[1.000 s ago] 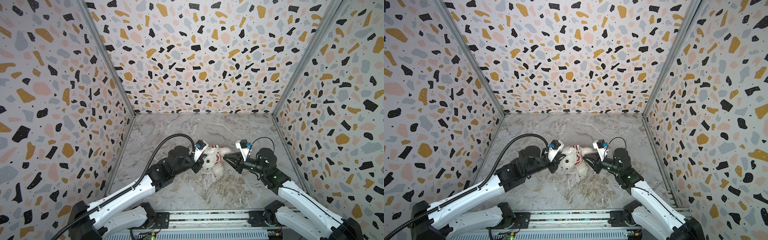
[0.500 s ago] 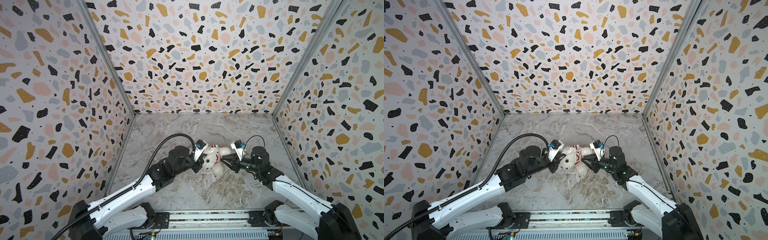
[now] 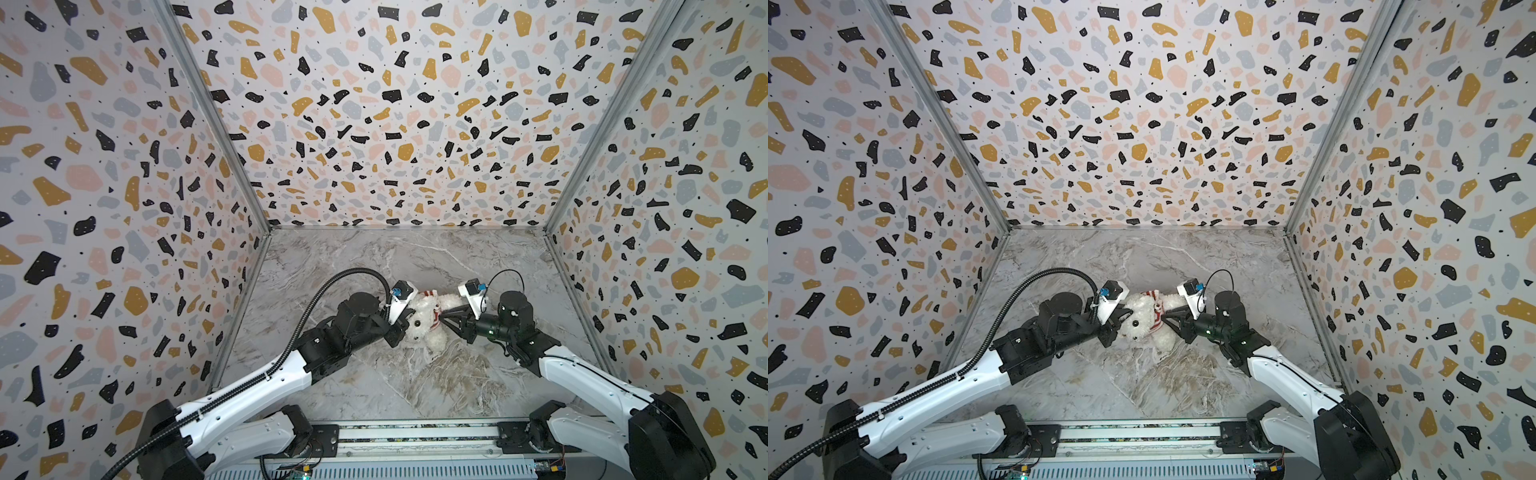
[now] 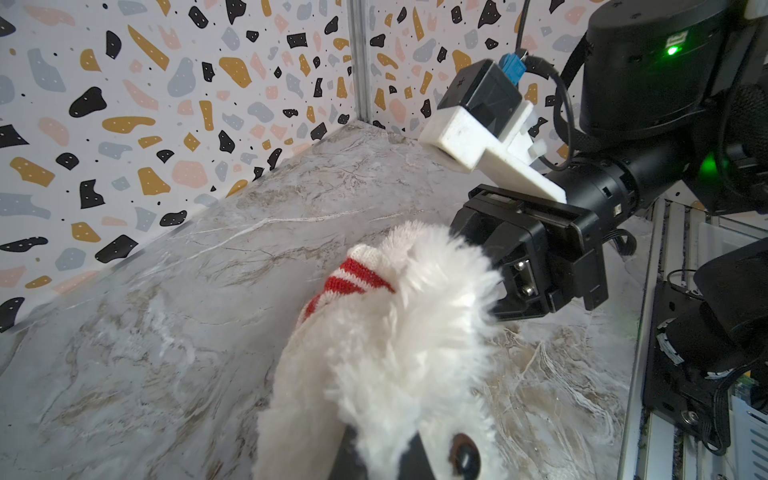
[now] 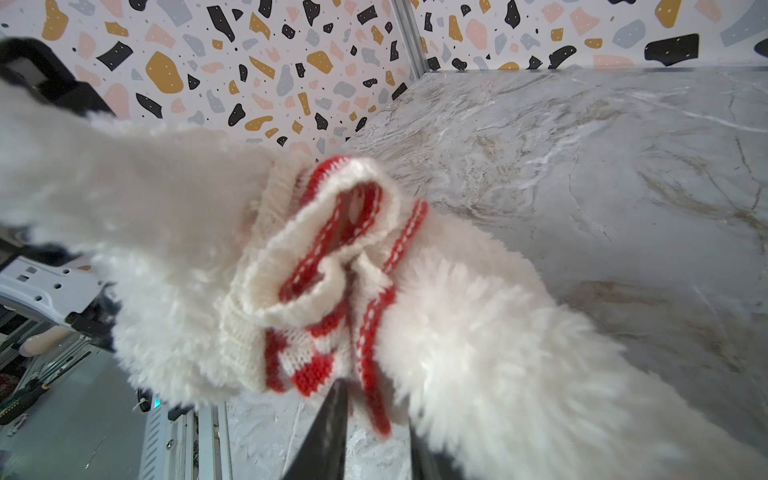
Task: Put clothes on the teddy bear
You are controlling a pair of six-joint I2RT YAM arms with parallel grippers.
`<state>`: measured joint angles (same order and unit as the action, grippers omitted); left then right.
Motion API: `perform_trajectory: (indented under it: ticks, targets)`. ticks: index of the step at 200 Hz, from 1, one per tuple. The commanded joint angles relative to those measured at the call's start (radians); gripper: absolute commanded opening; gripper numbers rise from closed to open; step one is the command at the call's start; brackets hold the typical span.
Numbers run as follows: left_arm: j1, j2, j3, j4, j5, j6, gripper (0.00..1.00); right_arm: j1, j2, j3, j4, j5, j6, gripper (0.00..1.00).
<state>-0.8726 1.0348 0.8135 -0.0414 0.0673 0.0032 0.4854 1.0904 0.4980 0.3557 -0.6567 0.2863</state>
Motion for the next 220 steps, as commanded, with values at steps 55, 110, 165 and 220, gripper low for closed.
perform_trajectory:
  ticks: [55,110,165,220]
  targets:
    - [-0.012,-0.007,-0.002,0.090,0.038,-0.010,0.00,0.010,0.020,0.043,0.057,-0.003,-0.003,0.24]
    - [-0.016,-0.010,-0.003,0.097,0.040,-0.011,0.00,0.029,0.028,0.060,0.069,-0.006,-0.004,0.23]
    - [-0.015,-0.022,-0.003,0.083,-0.020,-0.011,0.00,0.030,-0.011,0.053,0.033,0.044,-0.015,0.00]
    - [-0.017,-0.059,-0.028,0.060,-0.078,-0.012,0.00,-0.043,-0.106,-0.025,0.059,0.093,0.061,0.00]
